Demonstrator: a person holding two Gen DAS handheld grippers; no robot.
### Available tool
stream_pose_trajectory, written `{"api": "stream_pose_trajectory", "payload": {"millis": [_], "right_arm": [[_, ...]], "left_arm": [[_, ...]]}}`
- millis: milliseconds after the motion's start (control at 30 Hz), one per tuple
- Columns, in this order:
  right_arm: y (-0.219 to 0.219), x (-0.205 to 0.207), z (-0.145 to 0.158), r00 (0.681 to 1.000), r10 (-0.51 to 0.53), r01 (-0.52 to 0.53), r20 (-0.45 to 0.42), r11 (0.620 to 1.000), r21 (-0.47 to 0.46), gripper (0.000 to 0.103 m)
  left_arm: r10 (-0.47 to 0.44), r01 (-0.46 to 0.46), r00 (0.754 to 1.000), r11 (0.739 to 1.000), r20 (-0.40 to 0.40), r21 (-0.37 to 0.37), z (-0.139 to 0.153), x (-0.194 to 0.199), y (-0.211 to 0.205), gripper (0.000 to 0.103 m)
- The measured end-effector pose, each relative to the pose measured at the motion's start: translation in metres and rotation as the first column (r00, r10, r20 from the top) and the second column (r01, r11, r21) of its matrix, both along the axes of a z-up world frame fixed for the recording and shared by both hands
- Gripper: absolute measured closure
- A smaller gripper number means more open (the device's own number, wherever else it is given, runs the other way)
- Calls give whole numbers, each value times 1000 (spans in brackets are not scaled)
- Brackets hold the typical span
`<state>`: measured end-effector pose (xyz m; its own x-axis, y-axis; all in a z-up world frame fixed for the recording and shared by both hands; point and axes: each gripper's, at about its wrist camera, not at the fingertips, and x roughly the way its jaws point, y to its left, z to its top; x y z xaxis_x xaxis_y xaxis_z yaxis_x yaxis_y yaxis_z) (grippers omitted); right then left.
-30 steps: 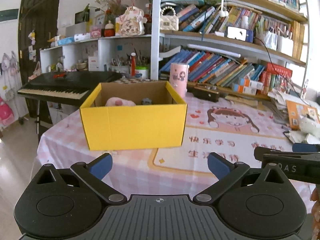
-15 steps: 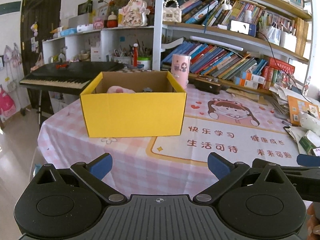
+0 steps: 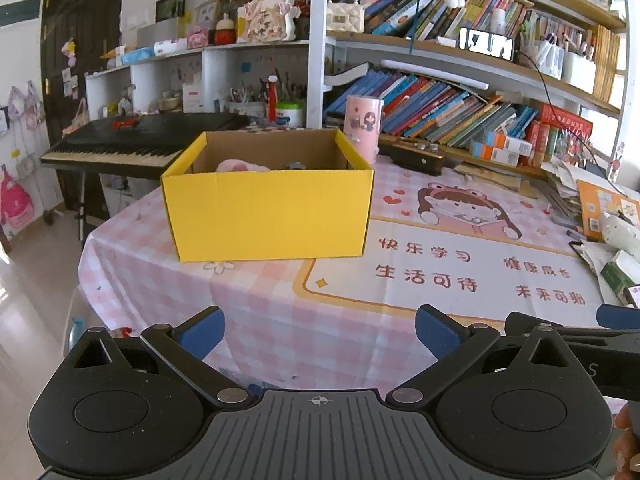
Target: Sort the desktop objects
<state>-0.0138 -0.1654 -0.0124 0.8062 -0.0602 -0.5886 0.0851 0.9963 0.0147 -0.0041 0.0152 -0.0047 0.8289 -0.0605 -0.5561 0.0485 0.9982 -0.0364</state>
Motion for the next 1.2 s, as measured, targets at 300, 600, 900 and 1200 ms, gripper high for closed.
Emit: {"api": "stream_pose_trajectory", "payload": {"millis": [300, 600, 900, 1200], "right_arm": [[-2, 0, -1, 1000, -5, 6, -9, 1000, 5, 0], [-2, 0, 0, 1000, -4, 4, -9, 1000, 5, 0], [-4, 2, -2, 1000, -5, 5, -16, 1000, 5, 0], [-4, 2, -3, 1000, -5, 5, -20, 1000, 4, 0]], "left_arm": [[-3, 3, 1000, 1000, -8, 2, -1, 0, -1, 0], [-9, 9, 1000, 1000, -21, 2, -2, 4, -3, 0], [-11, 11, 999, 1000, -37, 1, -3, 7, -3, 0], [-20, 20, 999, 1000, -32, 0, -4, 7, -4, 0]]}}
